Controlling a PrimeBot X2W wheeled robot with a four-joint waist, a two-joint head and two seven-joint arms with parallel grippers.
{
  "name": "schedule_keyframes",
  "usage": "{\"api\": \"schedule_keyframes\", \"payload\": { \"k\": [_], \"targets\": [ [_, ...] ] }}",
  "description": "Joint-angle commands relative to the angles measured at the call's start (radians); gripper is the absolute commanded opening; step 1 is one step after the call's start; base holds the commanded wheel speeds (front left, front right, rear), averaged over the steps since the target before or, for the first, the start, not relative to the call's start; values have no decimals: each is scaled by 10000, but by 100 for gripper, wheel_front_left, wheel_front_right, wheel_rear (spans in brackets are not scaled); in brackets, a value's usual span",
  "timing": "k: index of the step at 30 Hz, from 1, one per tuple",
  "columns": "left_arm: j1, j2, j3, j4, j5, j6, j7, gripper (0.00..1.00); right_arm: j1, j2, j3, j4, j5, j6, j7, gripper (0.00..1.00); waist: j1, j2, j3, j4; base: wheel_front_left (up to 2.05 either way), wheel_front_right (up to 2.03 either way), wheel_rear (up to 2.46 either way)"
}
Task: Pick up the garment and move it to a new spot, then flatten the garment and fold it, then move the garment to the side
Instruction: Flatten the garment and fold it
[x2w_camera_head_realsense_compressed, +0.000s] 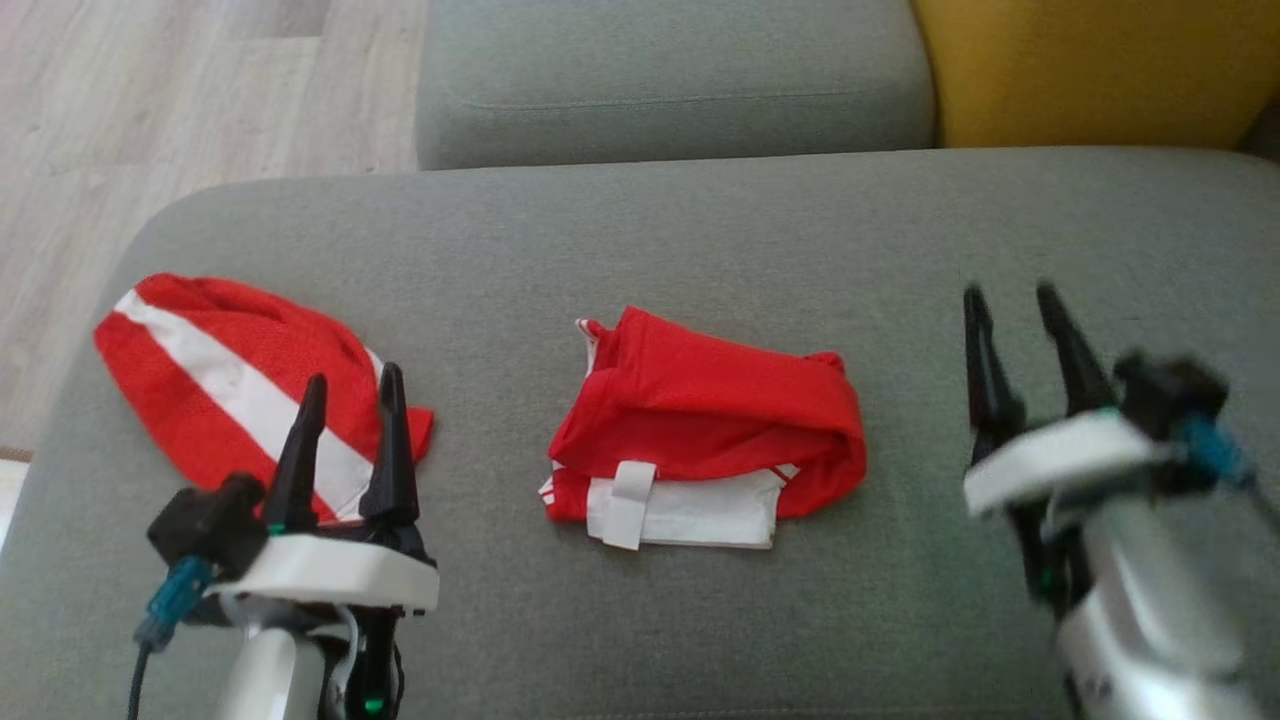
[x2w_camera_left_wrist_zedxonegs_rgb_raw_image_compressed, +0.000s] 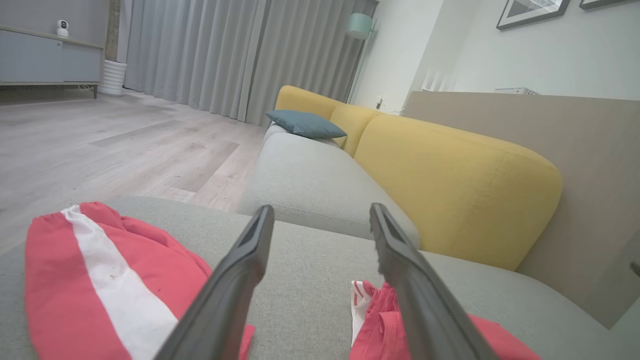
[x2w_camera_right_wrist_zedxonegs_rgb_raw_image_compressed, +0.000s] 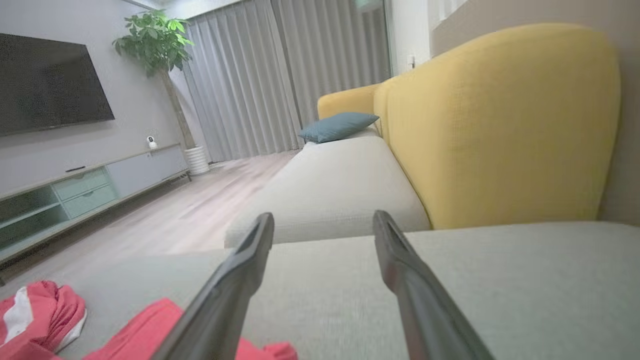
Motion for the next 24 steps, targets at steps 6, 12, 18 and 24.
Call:
{"api": "schedule_keyframes", "payload": {
  "k": [6, 12, 18, 24],
  "targets": [
    [74, 81, 432, -424, 152, -65, -59, 100, 1543, 778, -824, -2181, -1376, -7, -108, 100, 0, -1, 79, -237, 0, 0, 0],
    [75, 81, 325, -389, 192, -165, -59, 100, 2287, 914, -965, -3411, -2068, -7, 190, 100, 0, -1, 196, -81, 0, 0, 0],
    [-52, 81, 7, -196, 230, -286, -59, 100, 2310, 922, -196, -3764, -2194, -7, 640, 100, 0, -1, 400, 398, 0, 0, 0],
    [-216, 81, -192, -39, 219, -367, -59, 100, 1791, 908, 1154, -3081, -2864, -7, 1169, 100, 0, -1, 847, 985, 0, 0, 0]
  ]
}}
